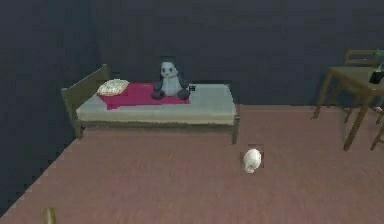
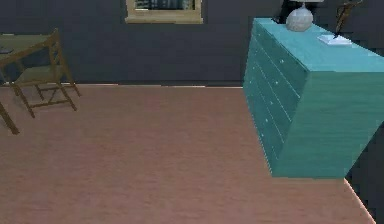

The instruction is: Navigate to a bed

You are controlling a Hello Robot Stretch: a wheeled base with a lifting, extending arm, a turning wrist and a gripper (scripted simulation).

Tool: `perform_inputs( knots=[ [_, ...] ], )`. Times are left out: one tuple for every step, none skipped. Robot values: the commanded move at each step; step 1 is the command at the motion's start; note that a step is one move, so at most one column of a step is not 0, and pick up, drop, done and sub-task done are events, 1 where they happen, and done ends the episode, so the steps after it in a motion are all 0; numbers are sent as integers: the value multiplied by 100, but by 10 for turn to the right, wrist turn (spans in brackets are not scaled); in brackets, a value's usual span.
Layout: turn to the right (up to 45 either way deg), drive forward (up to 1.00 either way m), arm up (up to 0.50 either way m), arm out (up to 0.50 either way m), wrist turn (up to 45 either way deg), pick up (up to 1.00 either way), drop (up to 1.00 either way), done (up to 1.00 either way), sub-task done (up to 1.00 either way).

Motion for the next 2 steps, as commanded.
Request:
perform_inputs(
  knots=[
    [0,65,0,0,0,0,0,0,0],
    [-270,0,0,0,0,0,0,0,0]
  ],
)
